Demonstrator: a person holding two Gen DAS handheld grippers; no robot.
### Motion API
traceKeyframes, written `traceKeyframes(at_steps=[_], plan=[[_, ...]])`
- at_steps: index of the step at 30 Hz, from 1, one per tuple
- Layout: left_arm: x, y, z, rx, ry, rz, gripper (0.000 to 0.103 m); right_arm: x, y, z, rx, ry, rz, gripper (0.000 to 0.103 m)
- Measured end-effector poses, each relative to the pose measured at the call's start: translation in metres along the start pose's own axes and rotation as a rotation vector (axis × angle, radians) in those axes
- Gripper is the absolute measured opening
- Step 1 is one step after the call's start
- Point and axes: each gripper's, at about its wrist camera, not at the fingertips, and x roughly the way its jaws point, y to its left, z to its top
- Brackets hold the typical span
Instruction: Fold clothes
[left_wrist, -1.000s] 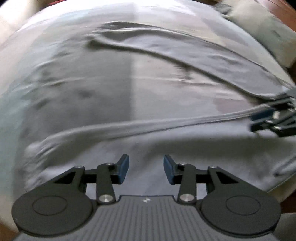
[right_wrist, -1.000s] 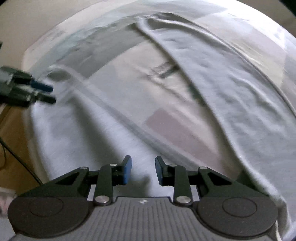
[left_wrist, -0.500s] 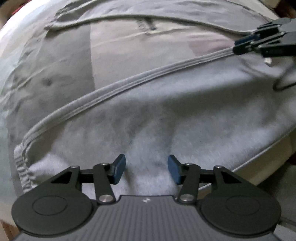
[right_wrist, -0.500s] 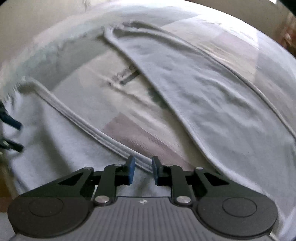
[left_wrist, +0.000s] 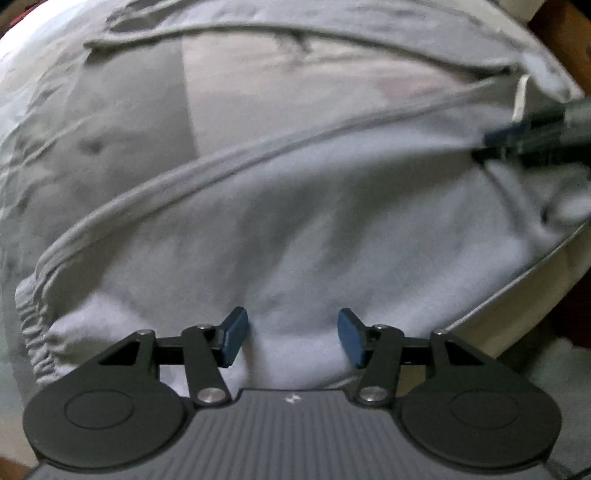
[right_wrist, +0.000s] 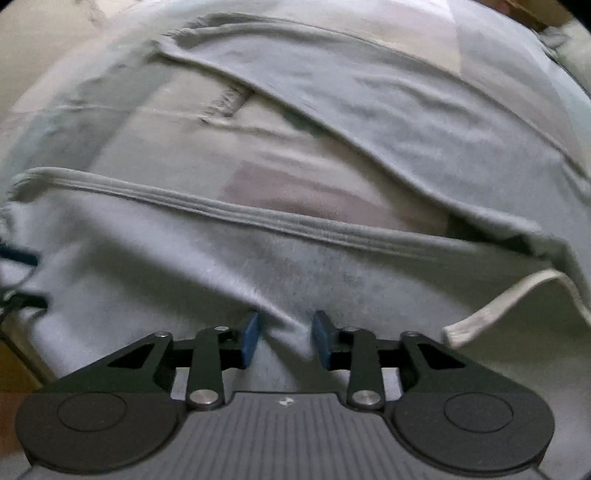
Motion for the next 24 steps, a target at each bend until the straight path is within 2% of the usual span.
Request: traceKeyframes(at_steps=[4,7,10,14,18,21,23,24], plan=[[-0.006,0.009,-0.008,0.008,0.003,-0.018,0.056,-0.015,0.01,0.006,0.015,-0.004,0.115,0.055],[-0.015,0.015,0.004,0.0,-0.019,-0.029,0.055,-0.027,0.003,-0.003,0.025,-0.002,0.062,0.055],[-0.024,0.018,0.02,-0.016,-0.061,-0.05,0.055,-0.04,-0.024,-0.013,0.106,-0.013,-0.02,0.056],[-0.031,0.005,0.07,-0.008,-0.149,-0.095,0.055,-0.057,-0.067,-0.019,0.17,-0.063,-0.118,0.057],[-0.021,-0.034,0.135,0.002,-0.222,-0.201,0.056,-0.071,-0.113,-0.02,0.186,-0.133,-0.221,0.059],[-0.003,-0.084,0.176,0.015,-0.22,-0.327,0.056,-0.066,-0.15,-0.019,0.166,-0.172,-0.281,0.059],[0.011,-0.117,0.194,0.018,-0.197,-0.396,0.056,-0.061,-0.169,-0.017,0.149,-0.179,-0.272,0.059],[0.02,-0.133,0.203,0.018,-0.182,-0.431,0.057,-0.057,-0.178,-0.018,0.135,-0.146,-0.223,0.062]])
